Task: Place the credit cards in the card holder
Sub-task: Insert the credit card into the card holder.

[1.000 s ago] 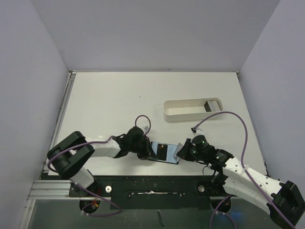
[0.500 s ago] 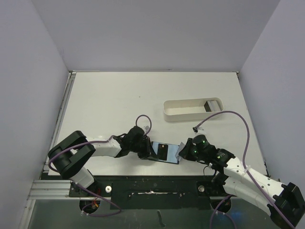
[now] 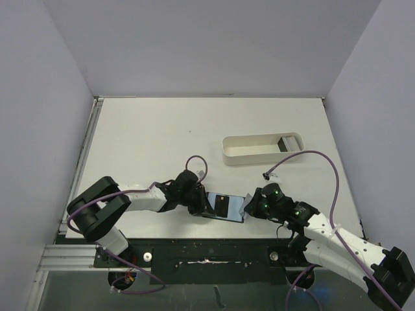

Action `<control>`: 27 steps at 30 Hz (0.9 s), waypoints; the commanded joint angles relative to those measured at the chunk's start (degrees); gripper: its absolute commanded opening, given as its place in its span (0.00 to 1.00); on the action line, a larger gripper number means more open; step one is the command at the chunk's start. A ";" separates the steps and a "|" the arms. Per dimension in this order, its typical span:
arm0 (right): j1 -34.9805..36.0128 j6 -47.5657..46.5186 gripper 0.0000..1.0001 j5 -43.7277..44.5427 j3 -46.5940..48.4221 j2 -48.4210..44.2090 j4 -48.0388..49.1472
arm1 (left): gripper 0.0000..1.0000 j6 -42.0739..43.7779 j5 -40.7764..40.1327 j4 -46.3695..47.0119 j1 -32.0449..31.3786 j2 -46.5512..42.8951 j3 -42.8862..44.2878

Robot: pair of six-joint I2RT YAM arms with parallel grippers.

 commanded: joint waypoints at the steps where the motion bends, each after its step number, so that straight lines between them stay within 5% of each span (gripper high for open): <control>1: 0.15 0.79 0.00 1.50 -0.62 0.78 1.92 | 0.00 0.73 -1.04 -2.22 -0.35 1.70 1.90; 27: 3.30 2.58 0.00 3.56 -0.83 3.29 2.92 | 0.00 -2.73 2.36 3.10 -0.44 1.54 1.38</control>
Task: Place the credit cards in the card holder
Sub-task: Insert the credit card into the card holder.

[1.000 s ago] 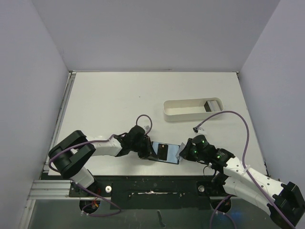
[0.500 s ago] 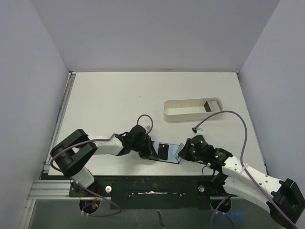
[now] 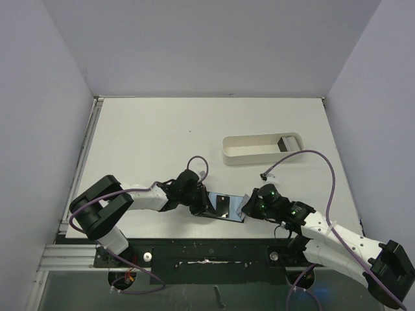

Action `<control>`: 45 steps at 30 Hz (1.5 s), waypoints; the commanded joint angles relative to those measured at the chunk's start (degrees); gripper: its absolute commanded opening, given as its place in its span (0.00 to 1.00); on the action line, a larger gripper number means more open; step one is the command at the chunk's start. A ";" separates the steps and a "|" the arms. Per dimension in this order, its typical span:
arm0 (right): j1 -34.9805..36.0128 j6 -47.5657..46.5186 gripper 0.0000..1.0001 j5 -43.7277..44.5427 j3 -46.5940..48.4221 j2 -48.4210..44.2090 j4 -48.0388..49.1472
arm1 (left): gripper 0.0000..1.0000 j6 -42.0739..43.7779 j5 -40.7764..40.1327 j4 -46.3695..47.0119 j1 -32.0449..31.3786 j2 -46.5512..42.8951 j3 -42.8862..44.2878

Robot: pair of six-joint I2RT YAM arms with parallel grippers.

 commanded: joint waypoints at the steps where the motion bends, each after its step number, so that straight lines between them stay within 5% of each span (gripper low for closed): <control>1: 0.58 0.00 0.00 2.03 -0.39 0.40 -0.03 | 0.00 0.14 -0.90 1.50 -0.40 0.02 0.31; 34: 0.64 -1.88 0.00 5.06 5.07 -2.00 -5.95 | 0.00 4.54 -0.56 -5.50 -0.90 4.97 6.21; 40: 0.60 -1.52 0.00 6.85 5.76 -4.30 -8.65 | 0.24 6.00 -2.65 -6.53 -0.90 1.83 6.67; 45: 0.60 -0.90 0.00 7.37 4.52 -4.54 -8.20 | 0.34 7.69 -4.56 -7.86 -0.88 0.29 8.07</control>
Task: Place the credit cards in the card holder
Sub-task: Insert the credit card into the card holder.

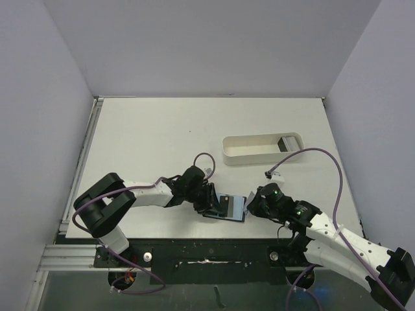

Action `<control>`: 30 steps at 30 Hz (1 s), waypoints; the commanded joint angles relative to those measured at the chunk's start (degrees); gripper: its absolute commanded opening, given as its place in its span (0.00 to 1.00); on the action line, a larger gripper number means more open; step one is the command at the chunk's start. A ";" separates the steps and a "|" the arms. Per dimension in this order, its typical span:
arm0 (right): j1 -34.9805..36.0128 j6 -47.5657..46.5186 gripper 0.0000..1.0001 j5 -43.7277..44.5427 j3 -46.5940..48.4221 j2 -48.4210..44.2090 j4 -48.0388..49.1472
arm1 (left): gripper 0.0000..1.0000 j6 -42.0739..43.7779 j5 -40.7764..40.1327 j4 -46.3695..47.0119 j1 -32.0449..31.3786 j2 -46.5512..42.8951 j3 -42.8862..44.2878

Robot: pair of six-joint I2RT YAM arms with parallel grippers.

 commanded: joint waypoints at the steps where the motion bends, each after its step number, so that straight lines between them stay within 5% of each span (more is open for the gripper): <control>1: 0.23 0.16 0.00 2.44 0.73 -0.55 0.35 | 0.34 3.45 -4.57 -3.49 0.07 -2.18 3.07; 30: 0.33 0.17 0.00 1.17 -2.19 1.93 5.30 | 0.43 4.94 -6.86 10.51 -0.90 3.73 2.81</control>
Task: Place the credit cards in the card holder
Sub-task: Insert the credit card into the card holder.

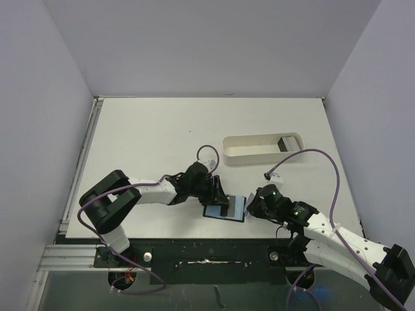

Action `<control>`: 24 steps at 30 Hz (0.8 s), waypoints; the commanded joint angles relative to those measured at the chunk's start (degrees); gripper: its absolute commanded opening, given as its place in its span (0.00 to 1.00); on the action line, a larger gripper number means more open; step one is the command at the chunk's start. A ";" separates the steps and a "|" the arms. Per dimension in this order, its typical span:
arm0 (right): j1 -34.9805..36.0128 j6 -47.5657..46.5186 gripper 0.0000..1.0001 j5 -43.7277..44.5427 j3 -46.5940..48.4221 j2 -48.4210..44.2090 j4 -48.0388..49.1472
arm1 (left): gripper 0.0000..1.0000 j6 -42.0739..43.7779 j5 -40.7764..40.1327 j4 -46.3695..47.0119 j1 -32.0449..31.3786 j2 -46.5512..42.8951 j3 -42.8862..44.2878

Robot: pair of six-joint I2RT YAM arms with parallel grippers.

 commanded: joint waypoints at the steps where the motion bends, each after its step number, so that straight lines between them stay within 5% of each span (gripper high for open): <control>1: 0.33 0.13 0.00 0.57 -0.13 0.76 2.96 | 0.43 0.44 -0.32 5.25 -0.71 1.37 -0.20; 24: 0.33 -1.27 0.00 2.37 2.12 2.37 1.09 | 0.43 -2.97 0.54 13.52 -2.26 0.22 -1.82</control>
